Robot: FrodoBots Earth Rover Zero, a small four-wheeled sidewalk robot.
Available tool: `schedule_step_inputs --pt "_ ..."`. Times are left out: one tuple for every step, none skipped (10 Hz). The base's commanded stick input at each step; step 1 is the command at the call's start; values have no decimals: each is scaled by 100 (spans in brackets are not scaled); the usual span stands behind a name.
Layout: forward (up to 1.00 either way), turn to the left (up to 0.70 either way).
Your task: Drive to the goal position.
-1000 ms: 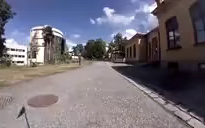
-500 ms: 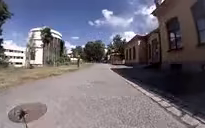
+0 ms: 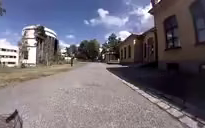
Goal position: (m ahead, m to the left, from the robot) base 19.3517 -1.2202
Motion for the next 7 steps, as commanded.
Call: schedule_step_inputs --pt "85 0" --pt "85 0" --pt "85 0" --pt "85 0" --pt "85 0" --pt "85 0" --pt "85 0"
